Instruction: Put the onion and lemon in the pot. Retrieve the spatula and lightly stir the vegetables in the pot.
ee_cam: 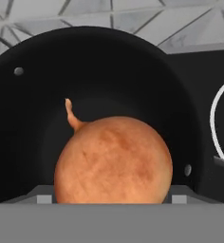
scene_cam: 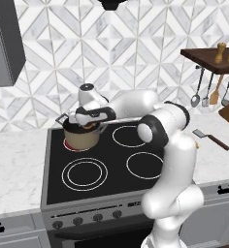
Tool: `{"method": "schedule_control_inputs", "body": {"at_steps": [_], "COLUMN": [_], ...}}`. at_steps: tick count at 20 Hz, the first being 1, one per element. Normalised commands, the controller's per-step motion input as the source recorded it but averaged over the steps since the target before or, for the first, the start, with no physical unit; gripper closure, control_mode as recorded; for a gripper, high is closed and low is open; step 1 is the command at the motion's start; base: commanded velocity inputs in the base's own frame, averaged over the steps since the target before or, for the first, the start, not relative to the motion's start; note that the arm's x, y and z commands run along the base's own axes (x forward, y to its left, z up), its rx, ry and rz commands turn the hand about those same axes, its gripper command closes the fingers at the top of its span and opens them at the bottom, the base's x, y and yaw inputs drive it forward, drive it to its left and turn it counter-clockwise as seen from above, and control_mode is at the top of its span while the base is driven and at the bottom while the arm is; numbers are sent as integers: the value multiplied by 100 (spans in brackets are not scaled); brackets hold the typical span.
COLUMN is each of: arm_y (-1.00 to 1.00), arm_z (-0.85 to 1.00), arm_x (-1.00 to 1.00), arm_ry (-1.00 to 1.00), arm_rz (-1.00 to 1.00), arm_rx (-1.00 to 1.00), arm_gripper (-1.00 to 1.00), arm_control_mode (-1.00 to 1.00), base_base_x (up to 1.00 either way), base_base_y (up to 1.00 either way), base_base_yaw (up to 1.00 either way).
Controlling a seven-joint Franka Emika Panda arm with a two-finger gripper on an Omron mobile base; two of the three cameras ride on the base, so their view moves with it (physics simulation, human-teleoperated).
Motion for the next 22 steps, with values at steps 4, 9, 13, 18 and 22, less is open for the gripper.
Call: {"method": "schedule_control_inputs", "body": {"at_steps": [4,9,13,18,22], "arm_y": [1,6,3,0,-5], "arm_z": [-25,-27,-19,-3,16], "arm_x": [38,17,0,0,-11], "arm_ry": [1,0,0,0,0], "arm_rz": [0,0,0,0,0], "arm_rx": [0,0,0,0,0], "arm_gripper": [100,100,-100,-100,-100], "arm_control_mode": [-100,-100,-100,-100,-100], "base_base_x": [0,0,0,0,0], "base_base_y": [0,0,0,0,0], "base_base_yaw": [0,0,0,0,0]}}
